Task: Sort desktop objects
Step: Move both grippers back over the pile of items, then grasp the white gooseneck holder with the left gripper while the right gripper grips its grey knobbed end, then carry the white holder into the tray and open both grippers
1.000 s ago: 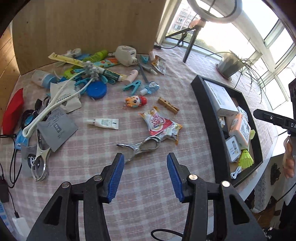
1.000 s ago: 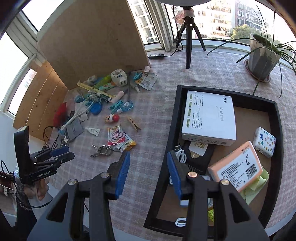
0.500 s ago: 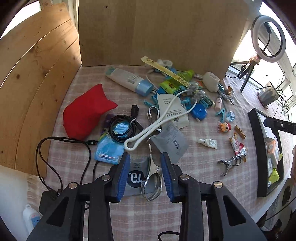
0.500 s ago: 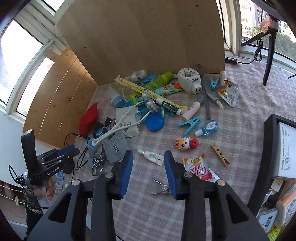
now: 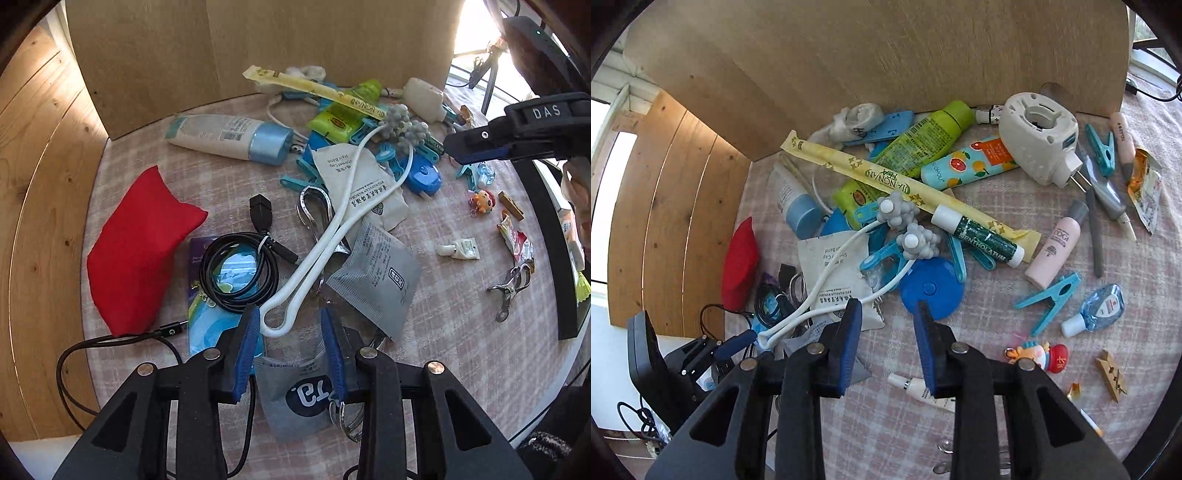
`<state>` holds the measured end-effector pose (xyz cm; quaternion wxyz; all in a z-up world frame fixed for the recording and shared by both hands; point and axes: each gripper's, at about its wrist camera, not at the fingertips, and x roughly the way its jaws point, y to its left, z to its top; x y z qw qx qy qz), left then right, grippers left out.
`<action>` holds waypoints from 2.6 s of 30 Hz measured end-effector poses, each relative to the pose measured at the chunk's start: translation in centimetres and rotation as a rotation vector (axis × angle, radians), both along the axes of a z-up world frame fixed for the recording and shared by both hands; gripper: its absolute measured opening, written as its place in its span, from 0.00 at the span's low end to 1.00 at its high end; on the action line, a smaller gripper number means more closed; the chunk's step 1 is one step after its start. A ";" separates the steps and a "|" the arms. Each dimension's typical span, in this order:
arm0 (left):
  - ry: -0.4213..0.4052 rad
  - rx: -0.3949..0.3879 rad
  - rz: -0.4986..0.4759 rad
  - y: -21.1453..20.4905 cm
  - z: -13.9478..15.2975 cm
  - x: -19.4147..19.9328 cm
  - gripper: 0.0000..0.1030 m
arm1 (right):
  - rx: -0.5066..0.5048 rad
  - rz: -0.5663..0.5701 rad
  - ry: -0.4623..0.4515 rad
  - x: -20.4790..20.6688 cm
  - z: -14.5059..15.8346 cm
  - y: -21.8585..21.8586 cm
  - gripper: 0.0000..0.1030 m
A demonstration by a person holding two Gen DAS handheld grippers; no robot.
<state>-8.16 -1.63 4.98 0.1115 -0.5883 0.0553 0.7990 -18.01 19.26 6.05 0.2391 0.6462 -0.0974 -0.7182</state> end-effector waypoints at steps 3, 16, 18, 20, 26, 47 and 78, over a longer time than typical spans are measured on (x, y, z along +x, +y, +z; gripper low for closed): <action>-0.009 0.014 -0.017 0.4 -0.3 -0.4 0.31 | 0.015 -0.005 -0.018 -1.1 -1.0 -0.9 0.27; -0.031 0.027 -0.034 0.7 -1.1 -0.7 0.26 | 0.010 -0.043 -0.055 -2.5 -3.3 -2.1 0.27; -0.030 0.026 -0.042 0.8 -1.0 -0.6 0.25 | -0.001 -0.044 -0.055 -2.6 -3.7 -2.6 0.27; -0.028 0.019 -0.052 1.1 -0.9 -0.4 0.23 | 0.001 -0.041 -0.050 -2.7 -3.9 -3.0 0.22; 0.005 -0.009 -0.046 2.0 -0.1 0.4 0.14 | -0.051 -0.076 -0.076 -2.3 -4.3 -2.6 0.10; 0.071 0.010 -0.071 3.1 0.8 -0.3 0.35 | -0.132 -0.028 0.029 2.7 1.5 -2.2 0.09; 0.225 -0.034 -0.330 19.8 7.7 7.5 0.11 | -0.287 -0.177 0.140 9.5 9.3 15.3 0.09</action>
